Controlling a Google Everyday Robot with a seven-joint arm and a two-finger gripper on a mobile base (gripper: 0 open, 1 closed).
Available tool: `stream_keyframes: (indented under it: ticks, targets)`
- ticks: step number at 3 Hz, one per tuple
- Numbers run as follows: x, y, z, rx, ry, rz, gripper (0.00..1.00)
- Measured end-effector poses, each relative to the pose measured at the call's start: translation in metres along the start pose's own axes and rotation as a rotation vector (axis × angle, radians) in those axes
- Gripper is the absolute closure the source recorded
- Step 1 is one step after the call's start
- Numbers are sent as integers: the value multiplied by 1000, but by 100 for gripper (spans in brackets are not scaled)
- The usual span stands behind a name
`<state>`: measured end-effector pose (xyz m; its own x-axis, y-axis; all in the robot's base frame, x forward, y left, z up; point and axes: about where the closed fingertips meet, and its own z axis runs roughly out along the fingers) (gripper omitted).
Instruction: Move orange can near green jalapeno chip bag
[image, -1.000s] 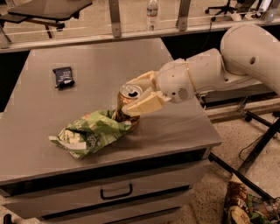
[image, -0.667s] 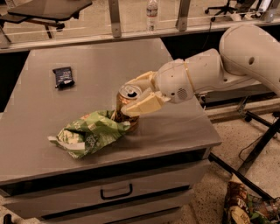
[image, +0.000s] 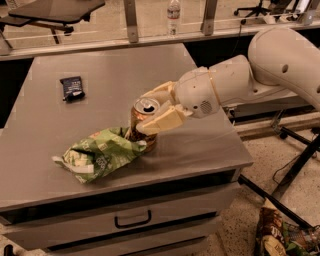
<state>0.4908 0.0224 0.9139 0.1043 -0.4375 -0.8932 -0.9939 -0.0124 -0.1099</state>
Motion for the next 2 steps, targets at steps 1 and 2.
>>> stream_keyframes:
  ticks: [1,2]
  targets:
    - [-2,1,2,-4,0,-3,8]
    - [-3,2,3,-7,1,-5,0]
